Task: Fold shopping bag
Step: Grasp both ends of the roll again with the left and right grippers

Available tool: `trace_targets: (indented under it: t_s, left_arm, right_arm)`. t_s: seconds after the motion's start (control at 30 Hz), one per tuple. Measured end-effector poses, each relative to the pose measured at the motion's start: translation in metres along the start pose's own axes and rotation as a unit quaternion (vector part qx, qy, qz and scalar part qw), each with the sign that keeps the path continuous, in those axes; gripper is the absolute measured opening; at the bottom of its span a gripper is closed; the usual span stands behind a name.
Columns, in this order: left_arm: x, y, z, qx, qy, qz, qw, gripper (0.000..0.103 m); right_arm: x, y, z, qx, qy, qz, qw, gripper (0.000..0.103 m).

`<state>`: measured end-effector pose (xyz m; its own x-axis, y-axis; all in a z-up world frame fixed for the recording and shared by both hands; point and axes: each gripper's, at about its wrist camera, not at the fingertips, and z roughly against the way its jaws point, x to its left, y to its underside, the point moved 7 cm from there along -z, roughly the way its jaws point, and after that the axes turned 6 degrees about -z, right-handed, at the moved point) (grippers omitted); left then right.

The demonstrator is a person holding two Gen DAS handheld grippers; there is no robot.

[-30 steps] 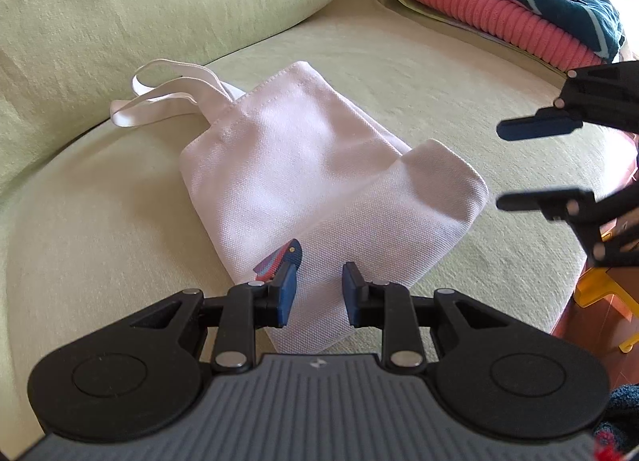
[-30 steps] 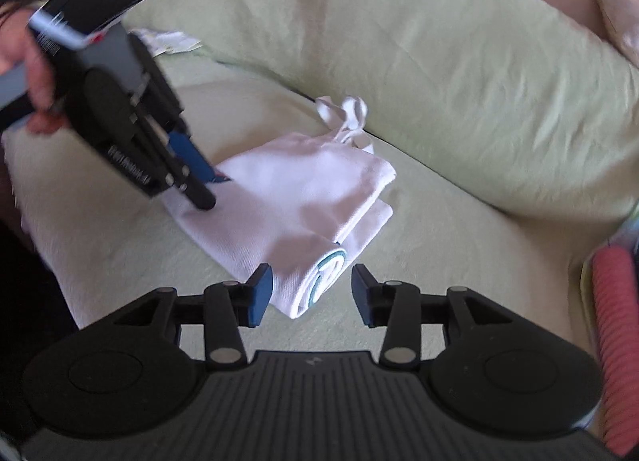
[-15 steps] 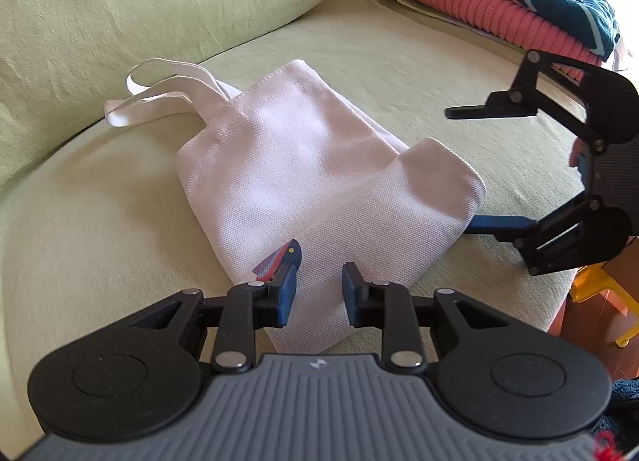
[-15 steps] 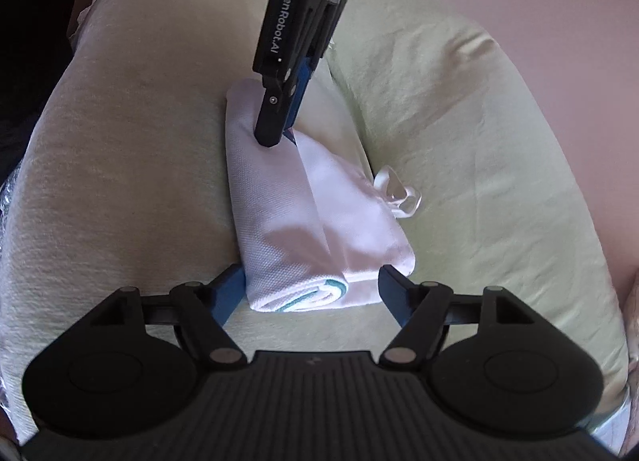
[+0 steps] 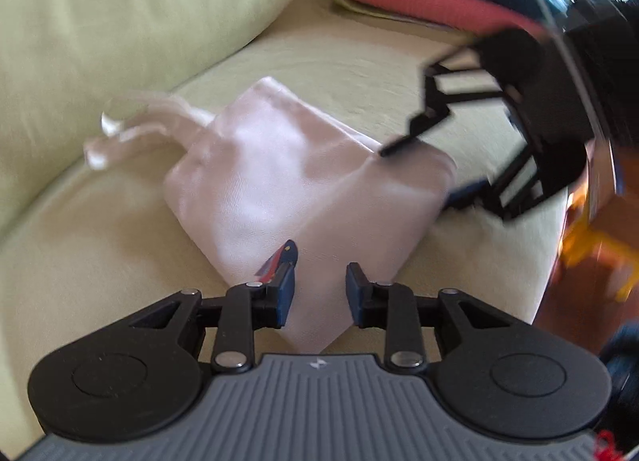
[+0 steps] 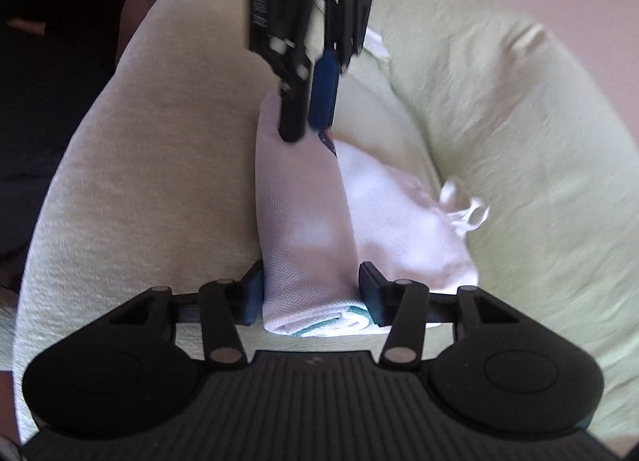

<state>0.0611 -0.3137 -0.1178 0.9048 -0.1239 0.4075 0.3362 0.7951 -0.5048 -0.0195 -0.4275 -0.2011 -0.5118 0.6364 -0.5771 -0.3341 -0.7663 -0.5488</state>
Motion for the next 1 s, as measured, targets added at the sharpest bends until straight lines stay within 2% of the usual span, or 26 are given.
trace_targets:
  t_s: [0.07,0.1,0.17,0.2,0.23,0.5,0.6,0.67,0.77,0.83,1.0]
  left_arm:
    - [-0.011,0.011,0.010,0.005,-0.031,-0.087,0.9957,0.048]
    - [-0.017,0.017,0.014,0.010,-0.044,-0.126,0.9910,0.050]
    - [-0.030,0.032,0.015,0.014,-0.063,-0.202,0.9774,0.050]
    - [-0.034,0.035,0.014,0.011,-0.069,-0.220,0.9730,0.050]
    - [-0.038,0.038,0.011,0.002,-0.086,-0.247,0.9650,0.050]
    - [-0.045,0.032,-0.016,-0.038,-0.138,-0.300,0.9433,0.052]
    - [-0.041,0.030,-0.027,-0.044,-0.127,-0.294,0.9464,0.049]
    - [-0.030,0.027,-0.029,-0.047,-0.088,-0.252,0.9627,0.049]
    - [-0.014,0.022,-0.029,-0.045,-0.033,-0.200,0.9782,0.048]
    - [-0.006,0.020,-0.030,-0.043,-0.007,-0.189,0.9809,0.048]
    - [0.005,0.019,-0.030,-0.044,0.029,-0.167,0.9845,0.048]
  right_arm:
    - [-0.007,-0.001,0.000,0.007,-0.023,-0.019,1.000,0.046]
    - [-0.010,0.000,0.000,0.007,-0.032,-0.029,0.999,0.046]
    - [-0.014,0.002,-0.001,0.006,-0.044,-0.047,0.998,0.046]
    - [-0.015,0.002,-0.001,0.005,-0.047,-0.051,0.998,0.046]
    - [-0.016,0.003,0.000,0.005,-0.050,-0.053,0.997,0.046]
    - [-0.026,0.002,0.002,0.008,-0.075,-0.087,0.993,0.046]
    - [-0.030,0.000,0.000,0.008,-0.086,-0.101,0.991,0.047]
    - [-0.032,0.000,-0.001,0.007,-0.090,-0.109,0.990,0.047]
    - [-0.032,0.000,-0.001,-0.001,-0.073,-0.106,0.992,0.050]
    - [-0.026,0.000,0.001,-0.012,-0.052,-0.078,0.995,0.052]
    - [-0.017,0.005,0.007,-0.034,-0.005,-0.011,0.999,0.048]
